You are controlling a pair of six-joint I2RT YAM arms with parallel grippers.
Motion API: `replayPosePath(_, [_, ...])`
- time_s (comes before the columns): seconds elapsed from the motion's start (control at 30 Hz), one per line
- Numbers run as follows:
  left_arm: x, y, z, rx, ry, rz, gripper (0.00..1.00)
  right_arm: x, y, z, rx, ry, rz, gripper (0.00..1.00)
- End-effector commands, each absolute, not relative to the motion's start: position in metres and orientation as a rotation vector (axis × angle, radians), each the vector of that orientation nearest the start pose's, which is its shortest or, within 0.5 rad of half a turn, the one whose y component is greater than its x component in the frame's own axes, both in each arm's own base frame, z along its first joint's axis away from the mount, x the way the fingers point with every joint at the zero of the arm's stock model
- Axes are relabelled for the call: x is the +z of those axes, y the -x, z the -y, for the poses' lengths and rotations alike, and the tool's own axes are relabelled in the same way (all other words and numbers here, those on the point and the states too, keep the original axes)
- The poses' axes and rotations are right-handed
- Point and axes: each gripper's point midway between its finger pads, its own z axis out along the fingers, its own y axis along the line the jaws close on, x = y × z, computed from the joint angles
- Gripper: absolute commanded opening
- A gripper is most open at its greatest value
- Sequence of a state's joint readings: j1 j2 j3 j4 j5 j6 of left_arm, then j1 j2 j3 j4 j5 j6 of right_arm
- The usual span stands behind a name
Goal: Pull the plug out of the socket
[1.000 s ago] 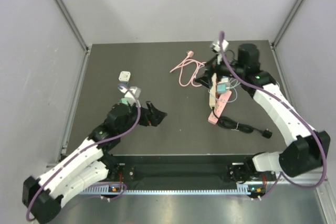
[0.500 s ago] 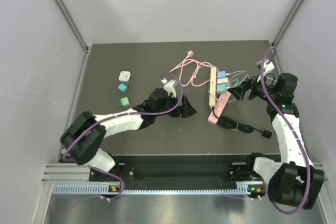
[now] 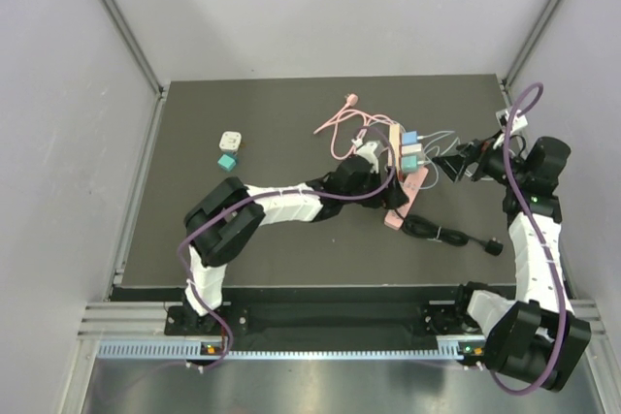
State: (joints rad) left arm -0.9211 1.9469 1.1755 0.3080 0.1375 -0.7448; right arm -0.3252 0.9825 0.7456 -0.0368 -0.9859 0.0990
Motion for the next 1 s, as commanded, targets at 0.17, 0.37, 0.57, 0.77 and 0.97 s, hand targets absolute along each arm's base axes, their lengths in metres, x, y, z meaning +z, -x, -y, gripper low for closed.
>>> replayPosePath(0.17, [0.093, -0.321, 0.472, -0.893, -0.22, -2.203, 0.87, 0.262, -0.308, -0.044, 0.742, 0.306, -1.705, 1.0])
replayPosePath(0.37, [0.085, -0.333, 0.472, -0.813, -0.207, -2.211, 0.83, 0.265, -0.306, -0.041, 0.743, 0.288, -1.693, 1.0])
replayPosePath(0.57, [0.073, -0.338, 0.476, -0.786, -0.219, -2.218, 0.81, 0.265, -0.305, -0.04, 0.755, 0.285, -1.695, 1.0])
replayPosePath(0.77, [0.07, -0.347, 0.484, -0.771, -0.212, -2.204, 0.8, 0.263, -0.306, -0.038, 0.764, 0.273, -1.7, 1.0])
replayPosePath(0.97, [0.068, -0.357, 0.489, -0.747, -0.203, -2.191, 0.68, 0.262, -0.306, -0.035, 0.767, 0.259, -1.705, 1.0])
